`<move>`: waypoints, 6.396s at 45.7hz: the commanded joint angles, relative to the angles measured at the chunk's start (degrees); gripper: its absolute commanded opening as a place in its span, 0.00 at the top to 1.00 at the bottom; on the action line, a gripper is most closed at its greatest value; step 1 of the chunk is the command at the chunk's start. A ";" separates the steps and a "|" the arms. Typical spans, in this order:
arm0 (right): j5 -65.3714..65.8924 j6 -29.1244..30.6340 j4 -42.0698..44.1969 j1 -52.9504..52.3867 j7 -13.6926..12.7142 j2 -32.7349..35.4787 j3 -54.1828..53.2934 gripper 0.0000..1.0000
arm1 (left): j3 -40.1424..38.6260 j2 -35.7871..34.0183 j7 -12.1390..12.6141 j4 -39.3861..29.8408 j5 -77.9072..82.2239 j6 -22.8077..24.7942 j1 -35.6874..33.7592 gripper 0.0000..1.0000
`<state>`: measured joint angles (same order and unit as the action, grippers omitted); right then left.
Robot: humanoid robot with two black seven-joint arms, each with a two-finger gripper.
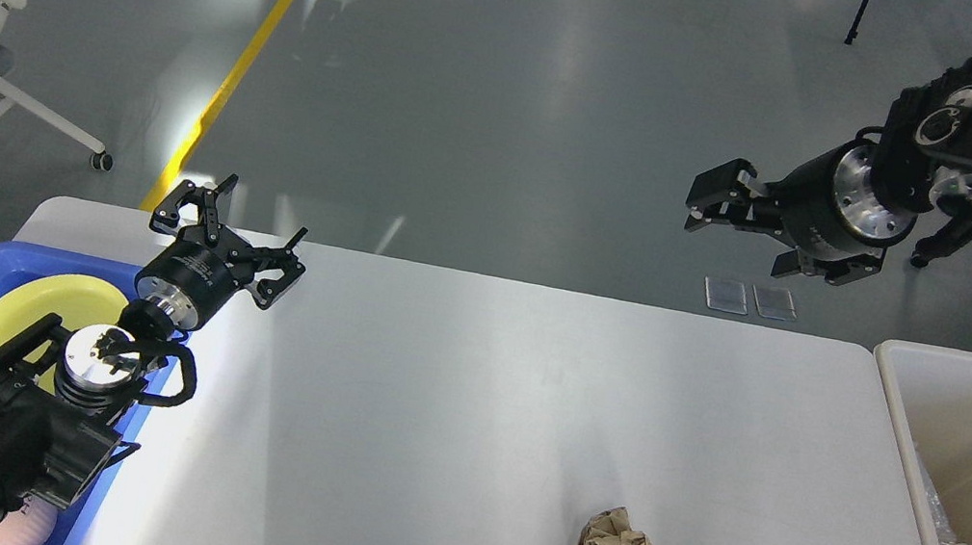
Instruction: Tidy desktop
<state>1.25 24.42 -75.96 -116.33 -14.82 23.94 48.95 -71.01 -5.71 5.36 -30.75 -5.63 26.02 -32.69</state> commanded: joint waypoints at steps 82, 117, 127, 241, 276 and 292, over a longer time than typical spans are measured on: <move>6.73 -1.83 14.08 47.51 9.11 -9.00 -10.63 0.85 | 0.00 -0.09 -0.08 -0.01 0.00 0.88 0.00 0.03; 7.45 -1.83 8.81 33.99 9.02 3.12 -8.00 1.00 | 0.00 -0.09 -0.08 -0.01 0.00 0.88 0.09 0.03; 8.85 -1.74 2.75 17.11 8.67 9.37 -2.55 1.00 | 0.00 -0.09 -0.08 -0.01 0.00 0.97 0.09 0.03; 5.25 -16.78 59.19 51.30 8.93 6.37 -16.96 0.00 | 0.00 -0.09 0.00 -0.01 0.00 0.97 0.09 0.03; 5.96 -0.77 14.95 19.89 9.02 7.61 -16.59 0.00 | 0.00 -0.09 -0.08 -0.01 0.00 0.97 0.09 0.03; 1.21 -10.26 35.25 50.65 9.81 2.78 -56.39 0.00 | 0.00 -0.09 -0.08 -0.01 0.00 0.97 0.09 0.03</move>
<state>3.07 16.24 -45.75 -75.38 -5.40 29.89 6.69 -71.01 -5.81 5.34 -30.76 -5.62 26.99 -32.61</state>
